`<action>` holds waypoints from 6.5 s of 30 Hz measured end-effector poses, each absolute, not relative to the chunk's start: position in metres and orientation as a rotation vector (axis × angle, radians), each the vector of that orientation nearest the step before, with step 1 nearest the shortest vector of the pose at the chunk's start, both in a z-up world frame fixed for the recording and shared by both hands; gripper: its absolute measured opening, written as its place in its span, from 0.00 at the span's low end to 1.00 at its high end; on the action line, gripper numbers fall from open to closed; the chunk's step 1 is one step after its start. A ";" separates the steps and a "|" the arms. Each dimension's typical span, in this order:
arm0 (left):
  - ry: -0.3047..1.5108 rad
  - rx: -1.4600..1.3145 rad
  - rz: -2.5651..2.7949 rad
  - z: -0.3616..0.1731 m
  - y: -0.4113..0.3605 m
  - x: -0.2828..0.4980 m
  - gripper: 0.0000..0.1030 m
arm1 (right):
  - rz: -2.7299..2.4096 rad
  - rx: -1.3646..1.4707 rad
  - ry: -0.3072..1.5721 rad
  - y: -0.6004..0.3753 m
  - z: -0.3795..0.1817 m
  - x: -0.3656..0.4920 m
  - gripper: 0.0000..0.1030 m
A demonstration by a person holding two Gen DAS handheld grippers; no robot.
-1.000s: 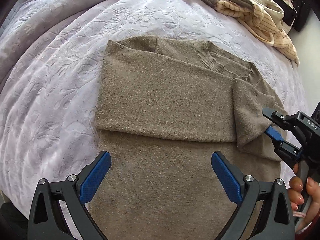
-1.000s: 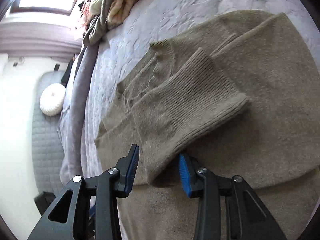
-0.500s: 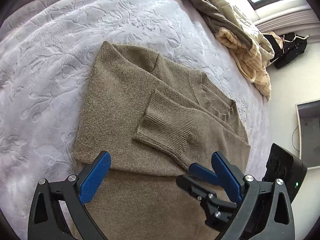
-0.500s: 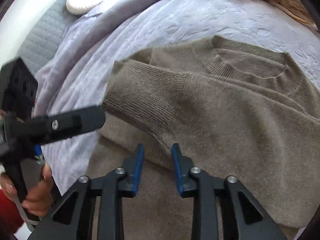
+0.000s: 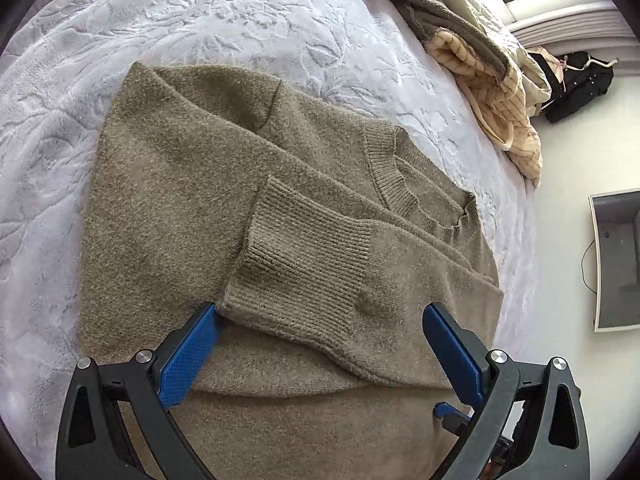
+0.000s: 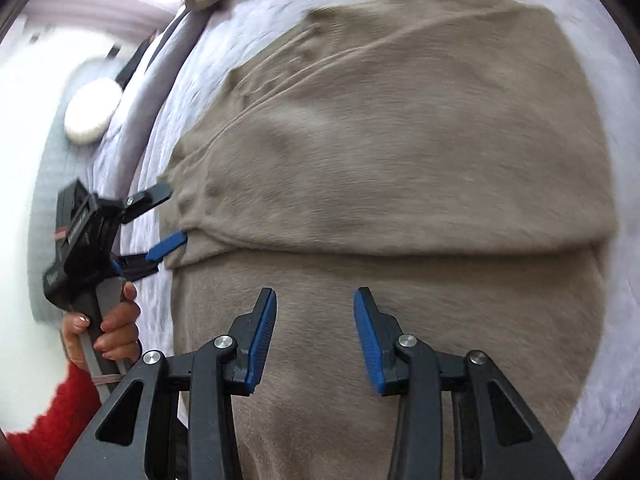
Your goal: Fold small clothes
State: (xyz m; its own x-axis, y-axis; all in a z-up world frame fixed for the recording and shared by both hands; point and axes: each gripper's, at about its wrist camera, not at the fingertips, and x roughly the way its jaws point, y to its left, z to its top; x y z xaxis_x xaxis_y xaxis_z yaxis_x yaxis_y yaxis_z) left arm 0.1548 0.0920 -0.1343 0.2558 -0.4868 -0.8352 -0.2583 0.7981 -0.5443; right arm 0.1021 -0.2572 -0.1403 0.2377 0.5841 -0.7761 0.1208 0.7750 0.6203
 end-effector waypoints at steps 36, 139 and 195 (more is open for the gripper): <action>1.323 -0.514 -0.135 -0.129 0.112 0.101 0.08 | 0.189 0.805 1.216 -0.373 -0.161 0.110 0.10; 1.546 -0.017 -0.121 -0.089 0.086 -0.045 0.98 | 0.250 0.531 1.410 -0.275 -0.107 -0.020 0.57; 1.394 -0.748 -0.528 -0.049 0.172 -0.035 0.11 | 0.679 1.259 1.148 -0.321 -0.086 -0.019 0.11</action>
State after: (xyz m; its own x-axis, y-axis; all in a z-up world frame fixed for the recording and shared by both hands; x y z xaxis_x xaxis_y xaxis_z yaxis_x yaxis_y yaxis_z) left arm -0.0354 0.1719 -0.0487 0.1244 -0.7261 -0.6763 -0.0962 0.6695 -0.7365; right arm -0.0194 -0.3208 -0.0859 0.3337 0.8988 -0.2842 0.1843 0.2335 0.9547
